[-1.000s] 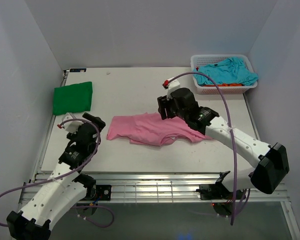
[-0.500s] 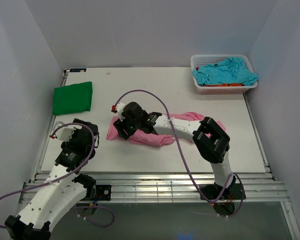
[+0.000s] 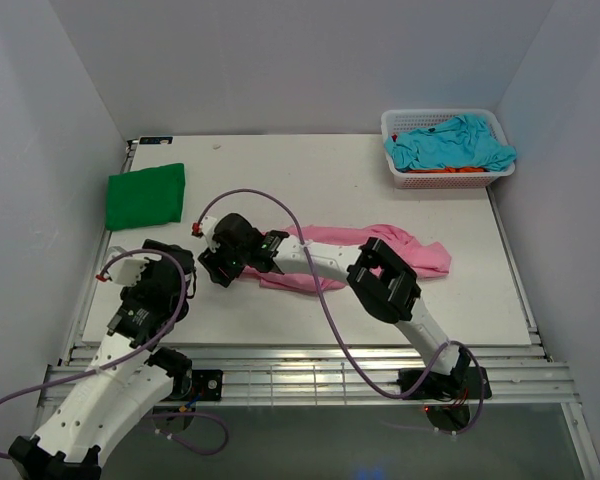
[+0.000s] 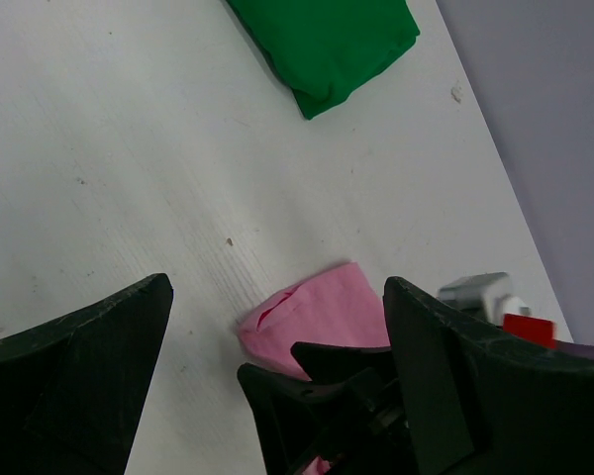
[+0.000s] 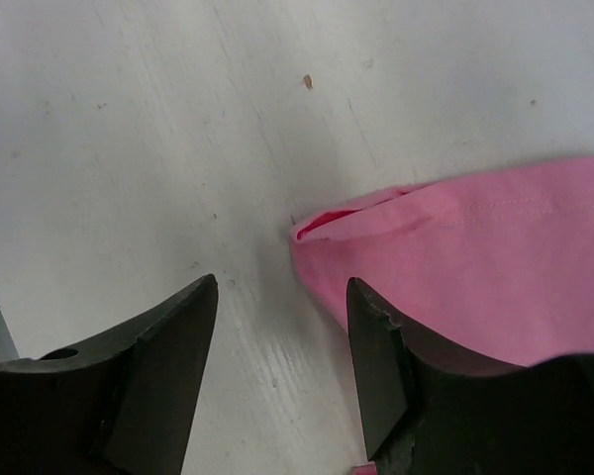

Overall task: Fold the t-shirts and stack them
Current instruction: Flatten the tshirt out

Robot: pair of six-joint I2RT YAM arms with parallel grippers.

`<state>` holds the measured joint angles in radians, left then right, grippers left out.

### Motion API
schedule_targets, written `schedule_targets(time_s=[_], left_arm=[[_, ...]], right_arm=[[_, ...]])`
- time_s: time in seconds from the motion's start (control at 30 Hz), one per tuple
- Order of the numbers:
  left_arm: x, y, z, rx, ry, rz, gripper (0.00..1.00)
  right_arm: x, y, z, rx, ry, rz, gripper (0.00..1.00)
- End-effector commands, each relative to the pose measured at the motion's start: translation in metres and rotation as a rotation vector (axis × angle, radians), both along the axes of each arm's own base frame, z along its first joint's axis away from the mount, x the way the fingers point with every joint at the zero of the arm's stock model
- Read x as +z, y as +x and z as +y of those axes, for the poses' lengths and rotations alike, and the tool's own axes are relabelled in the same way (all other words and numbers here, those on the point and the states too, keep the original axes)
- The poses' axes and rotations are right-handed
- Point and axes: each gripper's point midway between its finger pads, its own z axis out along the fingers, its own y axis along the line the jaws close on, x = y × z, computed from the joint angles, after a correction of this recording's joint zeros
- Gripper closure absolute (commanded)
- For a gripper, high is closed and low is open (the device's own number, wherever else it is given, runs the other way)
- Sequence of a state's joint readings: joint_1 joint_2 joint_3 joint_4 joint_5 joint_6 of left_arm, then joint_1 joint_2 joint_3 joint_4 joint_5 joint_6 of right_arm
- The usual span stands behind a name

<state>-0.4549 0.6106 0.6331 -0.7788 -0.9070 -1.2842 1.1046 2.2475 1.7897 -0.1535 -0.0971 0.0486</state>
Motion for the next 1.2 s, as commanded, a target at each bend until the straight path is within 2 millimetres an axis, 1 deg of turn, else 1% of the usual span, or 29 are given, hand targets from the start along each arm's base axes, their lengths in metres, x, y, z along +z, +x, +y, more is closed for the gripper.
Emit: schedule_targets(time_s=[0.0,0.17,0.27,0.33,0.5,0.57,0.6,0.63,0.7,0.73,0.87,0.97,1.0,1.03,1.07,1.1,1.17], left_arm=[[0.004,-0.003,0.005,0.021,0.003,-0.019,0.02],[0.004,-0.005,0.007,0.025,0.000,-0.029,0.02],[0.003,-0.005,0.007,0.025,0.001,-0.028,0.02],[0.001,-0.005,0.007,0.025,0.002,-0.023,0.02],[-0.002,-0.005,0.007,0.024,0.004,-0.013,0.02],[-0.004,-0.005,0.007,0.025,0.004,-0.011,0.02],[-0.005,-0.006,0.007,0.025,0.004,-0.009,0.02],[-0.005,-0.006,0.007,0.026,0.003,-0.010,0.02],[-0.006,-0.006,0.007,0.024,0.004,-0.007,0.02],[-0.006,-0.006,0.007,0.025,0.004,-0.009,0.02],[-0.006,-0.007,0.007,0.023,0.007,-0.008,0.02],[-0.005,-0.008,0.009,0.025,0.011,-0.013,0.02],[-0.005,-0.008,0.009,0.026,0.011,-0.015,0.02],[-0.005,-0.008,0.009,0.025,0.013,-0.015,0.02],[-0.004,-0.008,0.009,0.025,0.009,-0.021,0.02],[-0.005,-0.009,0.010,0.027,0.010,-0.019,0.02],[-0.003,-0.009,0.009,0.025,0.007,-0.025,0.02]], right_arm=[[-0.013,-0.007,0.006,0.017,-0.032,0.019,0.40],[-0.026,-0.010,0.008,0.023,-0.048,0.030,0.40],[-0.029,-0.008,0.010,0.021,-0.048,0.029,0.41],[-0.030,-0.008,0.013,0.025,-0.042,0.032,0.40],[-0.021,-0.004,0.022,0.021,-0.017,0.022,0.36],[-0.024,-0.002,0.023,0.017,-0.023,0.020,0.36],[-0.022,0.000,0.026,0.015,-0.016,0.014,0.36],[-0.029,0.000,0.026,0.013,-0.027,0.018,0.36],[-0.031,0.001,0.029,0.011,-0.026,0.019,0.36],[-0.038,0.002,0.029,0.008,-0.035,0.025,0.36],[-0.051,0.002,0.029,-0.004,-0.049,0.036,0.37],[-0.059,0.002,0.024,-0.012,-0.068,0.037,0.42],[-0.060,0.001,0.023,-0.012,-0.074,0.034,0.48],[-0.066,0.001,0.018,-0.019,-0.091,0.033,0.50],[-0.068,0.001,0.017,-0.021,-0.097,0.028,0.54],[-0.069,0.002,0.015,-0.025,-0.100,0.025,0.62],[-0.076,0.001,0.010,-0.032,-0.121,0.024,0.70]])
